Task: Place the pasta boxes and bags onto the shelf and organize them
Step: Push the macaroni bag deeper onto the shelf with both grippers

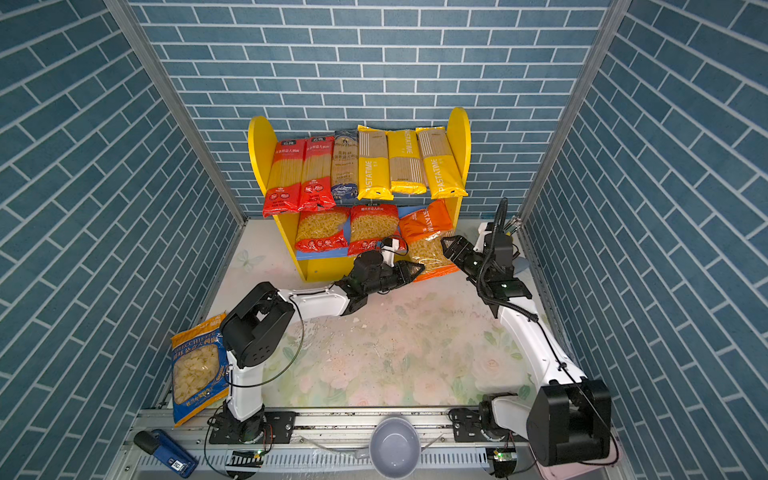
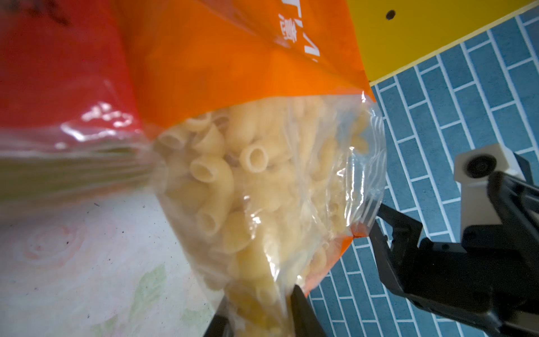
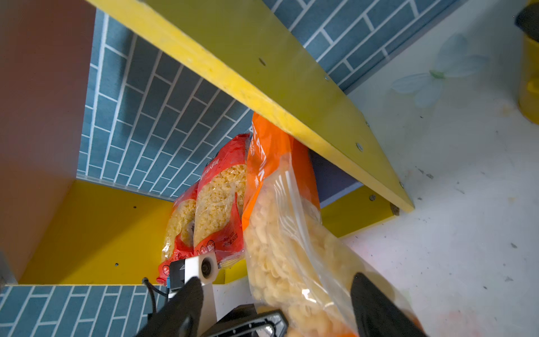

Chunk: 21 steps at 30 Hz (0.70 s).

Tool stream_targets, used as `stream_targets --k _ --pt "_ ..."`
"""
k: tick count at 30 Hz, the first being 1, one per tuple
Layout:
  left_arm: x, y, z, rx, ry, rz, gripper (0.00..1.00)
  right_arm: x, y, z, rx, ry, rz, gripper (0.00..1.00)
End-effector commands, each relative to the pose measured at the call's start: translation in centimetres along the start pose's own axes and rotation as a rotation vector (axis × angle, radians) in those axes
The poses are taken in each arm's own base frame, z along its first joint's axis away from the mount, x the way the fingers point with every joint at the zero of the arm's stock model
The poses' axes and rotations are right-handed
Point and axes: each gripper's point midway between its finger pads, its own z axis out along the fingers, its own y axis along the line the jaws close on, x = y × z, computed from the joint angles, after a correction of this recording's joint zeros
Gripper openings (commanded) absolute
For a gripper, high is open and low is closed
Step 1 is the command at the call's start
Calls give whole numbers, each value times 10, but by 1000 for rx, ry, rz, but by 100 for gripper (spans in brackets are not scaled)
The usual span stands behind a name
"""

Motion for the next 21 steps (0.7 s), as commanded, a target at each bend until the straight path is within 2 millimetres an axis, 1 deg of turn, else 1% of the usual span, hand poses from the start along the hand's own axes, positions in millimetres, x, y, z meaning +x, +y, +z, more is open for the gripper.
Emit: stream_targets --k 1,3,7,11,13,16,17,18,21 --pt "-34 -41 -8 87 -82 66 25 15 -30 -9 103 -2 45 85" --pt "-35 -44 -7 87 -80 74 25 23 -34 -8 93 11 82 86" --pt "-37 -46 -6 85 -79 78 25 40 -35 2 48 28 138 90" --pt "-39 -49 -6 90 -81 80 25 46 -36 7 53 8 162 93" --pt "-40 -51 -6 90 -85 83 25 50 -43 6 94 -2 170 95" --pt "-42 -52 -6 89 -86 86 24 54 -57 -2 148 -32 207 96" --pt "-42 -52 -6 87 -85 86 24 53 -58 -4 143 -46 214 96" --pt "-42 -53 -6 92 -85 87 24 54 -57 -3 122 -52 219 96" --pt "-41 -52 -6 92 -85 80 24 55 -48 11 56 -36 236 96"
